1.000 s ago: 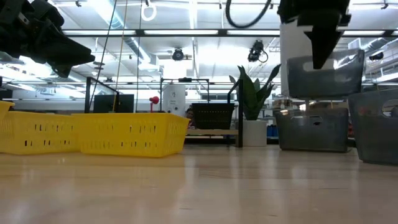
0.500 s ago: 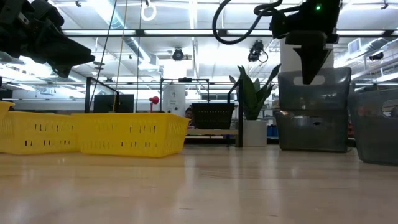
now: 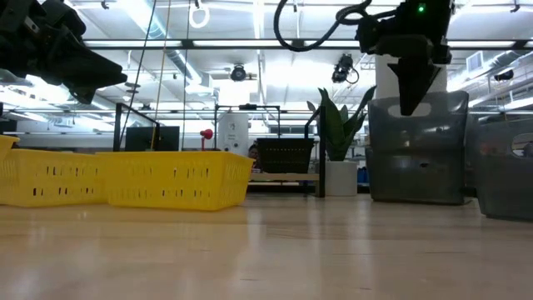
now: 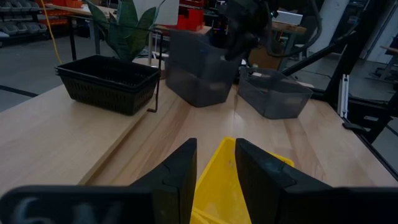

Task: Stack baskets on shelf by color
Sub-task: Stack the middle transparent black bin on the top transparent black bin

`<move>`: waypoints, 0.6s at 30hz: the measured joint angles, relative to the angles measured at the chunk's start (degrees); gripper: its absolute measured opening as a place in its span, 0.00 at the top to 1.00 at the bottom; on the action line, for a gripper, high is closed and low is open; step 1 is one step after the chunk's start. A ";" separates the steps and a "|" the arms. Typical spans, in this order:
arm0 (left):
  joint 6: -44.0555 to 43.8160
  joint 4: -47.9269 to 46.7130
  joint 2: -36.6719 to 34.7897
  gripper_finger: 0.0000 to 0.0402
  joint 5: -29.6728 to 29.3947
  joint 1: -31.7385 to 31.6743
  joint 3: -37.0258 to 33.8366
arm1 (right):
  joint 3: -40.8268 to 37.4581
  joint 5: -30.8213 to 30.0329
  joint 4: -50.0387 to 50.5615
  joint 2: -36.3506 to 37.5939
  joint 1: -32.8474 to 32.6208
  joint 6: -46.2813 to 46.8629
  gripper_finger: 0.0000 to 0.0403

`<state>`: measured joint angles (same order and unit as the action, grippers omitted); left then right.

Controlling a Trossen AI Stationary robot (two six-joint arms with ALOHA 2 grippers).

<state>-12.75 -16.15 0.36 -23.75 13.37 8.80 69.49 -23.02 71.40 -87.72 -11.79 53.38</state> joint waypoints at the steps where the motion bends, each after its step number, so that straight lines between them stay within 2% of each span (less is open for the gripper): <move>1: 0.01 -0.01 0.00 0.71 0.00 -0.02 0.00 | 0.00 1.12 -0.28 -0.22 -0.03 0.00 0.99; 6: 0.01 0.01 0.00 0.71 0.00 -0.02 0.00 | -0.01 5.87 -2.92 -2.28 -0.34 -1.01 0.99; 12: 0.00 0.01 0.00 0.71 -0.02 -0.02 0.00 | -0.07 11.65 -11.21 -4.81 -1.55 -5.60 0.99; 18: 0.02 -0.01 0.00 0.71 0.00 -0.01 0.00 | -0.06 13.44 -15.08 -6.12 -3.19 -7.21 0.93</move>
<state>-12.73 -16.16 0.36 -23.75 13.36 8.80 69.44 -9.58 56.33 -93.84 -14.99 46.17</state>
